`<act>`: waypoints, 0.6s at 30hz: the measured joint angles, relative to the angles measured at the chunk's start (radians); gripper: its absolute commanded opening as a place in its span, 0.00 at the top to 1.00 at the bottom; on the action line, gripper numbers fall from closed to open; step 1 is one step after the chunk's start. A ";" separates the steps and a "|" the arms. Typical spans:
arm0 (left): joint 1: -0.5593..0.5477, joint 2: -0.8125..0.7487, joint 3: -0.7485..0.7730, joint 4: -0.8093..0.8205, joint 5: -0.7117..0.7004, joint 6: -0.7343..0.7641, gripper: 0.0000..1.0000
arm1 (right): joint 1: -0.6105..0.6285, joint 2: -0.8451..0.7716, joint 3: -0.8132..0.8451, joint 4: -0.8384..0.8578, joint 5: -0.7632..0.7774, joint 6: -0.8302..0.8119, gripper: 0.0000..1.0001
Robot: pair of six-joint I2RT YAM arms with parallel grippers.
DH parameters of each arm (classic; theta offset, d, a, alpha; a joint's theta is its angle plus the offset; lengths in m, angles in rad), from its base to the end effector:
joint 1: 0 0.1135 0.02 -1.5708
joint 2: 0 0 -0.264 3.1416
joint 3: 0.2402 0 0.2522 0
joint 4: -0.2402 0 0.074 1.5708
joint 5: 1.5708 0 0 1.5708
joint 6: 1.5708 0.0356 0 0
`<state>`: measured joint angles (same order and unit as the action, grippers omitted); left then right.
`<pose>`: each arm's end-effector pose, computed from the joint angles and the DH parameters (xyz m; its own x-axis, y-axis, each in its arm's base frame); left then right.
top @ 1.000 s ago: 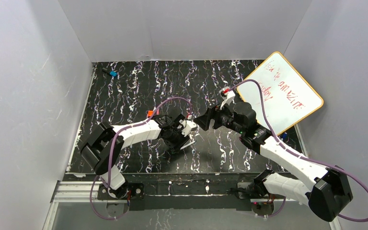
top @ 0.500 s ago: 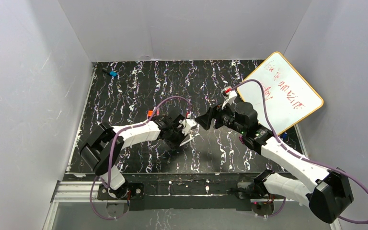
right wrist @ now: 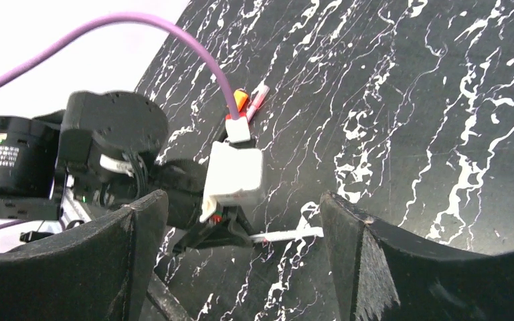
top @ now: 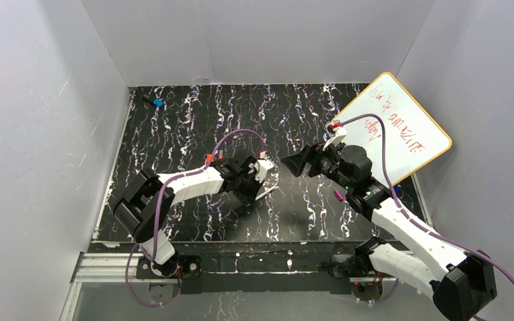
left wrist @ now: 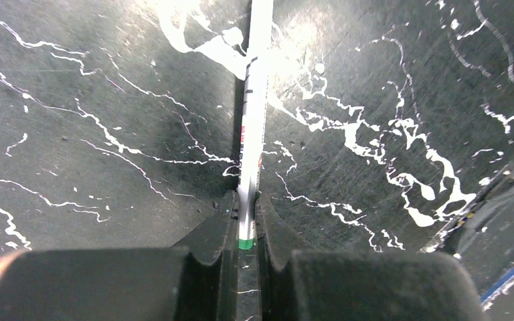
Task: Insert the pens into the pen caps
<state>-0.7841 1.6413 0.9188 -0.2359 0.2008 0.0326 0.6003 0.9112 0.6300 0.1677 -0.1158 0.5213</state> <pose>0.2248 -0.2343 0.1708 -0.5538 0.5975 -0.5798 0.7917 0.5937 -0.1444 0.1783 0.1270 0.2994 -0.4077 0.3204 -0.8551 -0.5222 0.6864 0.5062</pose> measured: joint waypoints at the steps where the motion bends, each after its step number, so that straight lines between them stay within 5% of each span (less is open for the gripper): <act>1: 0.011 -0.001 0.000 0.006 0.020 -0.010 1.00 | -0.005 0.000 -0.007 0.007 -0.008 0.006 0.09; 8: 0.145 -0.103 -0.019 0.118 0.246 -0.113 1.00 | -0.031 -0.015 -0.077 0.087 -0.092 0.068 0.09; 18: 0.207 -0.179 -0.146 0.481 0.549 -0.361 1.00 | -0.040 0.099 -0.170 0.457 -0.226 0.221 0.20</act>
<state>-0.5770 1.4624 0.7727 0.2451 0.7502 -0.3286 0.5602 1.0100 0.4599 0.6250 -0.3420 0.7422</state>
